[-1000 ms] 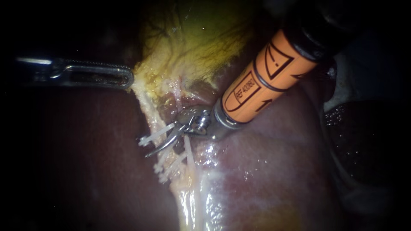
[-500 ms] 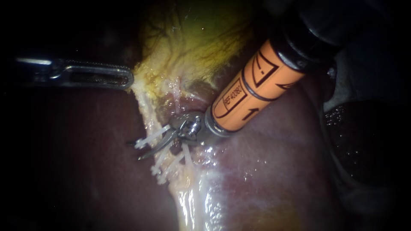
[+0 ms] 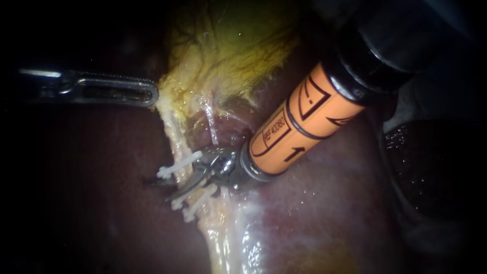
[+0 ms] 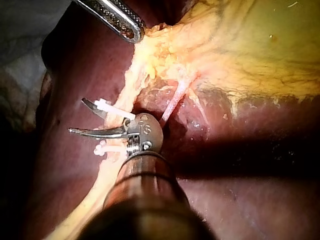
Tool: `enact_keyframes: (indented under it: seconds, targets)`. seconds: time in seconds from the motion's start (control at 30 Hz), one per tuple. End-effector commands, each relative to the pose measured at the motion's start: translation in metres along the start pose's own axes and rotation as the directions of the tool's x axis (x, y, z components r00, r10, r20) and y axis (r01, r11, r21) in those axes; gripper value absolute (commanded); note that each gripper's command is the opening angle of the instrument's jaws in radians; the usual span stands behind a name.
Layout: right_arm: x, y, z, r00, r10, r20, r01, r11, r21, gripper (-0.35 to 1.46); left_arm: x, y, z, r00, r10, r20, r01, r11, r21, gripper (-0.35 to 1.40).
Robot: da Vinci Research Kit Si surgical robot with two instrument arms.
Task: Go to the cutting position left tube
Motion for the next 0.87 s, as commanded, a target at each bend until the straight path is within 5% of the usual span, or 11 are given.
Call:
enact_keyframes:
  seconds: [0.03, 0.4, 0.87]
  targets:
    - [0.0004, -0.0003, 0.0001, 1.0, -0.008, -0.001, 0.008, 1.0, 0.005, 0.89, 0.0, 0.0, 0.0, 1.0, 0.0, 0.0, 0.0, 1.0, 0.0, -0.35]
    - [0.0041, -0.0027, -0.0006, 0.999, -0.022, -0.028, 0.022, 0.999, 0.024, 0.86, 0.0, 0.0, 0.0, 1.0, 0.0, 0.0, 0.0, 1.0, 0.0, -0.35]
    - [0.0042, -0.003, -0.0004, 0.999, -0.021, -0.027, 0.021, 0.999, 0.026, 0.86, 0.0, 0.0, 0.0, 1.0, 0.0, 0.0, 0.0, 1.0, 0.0, -0.35]
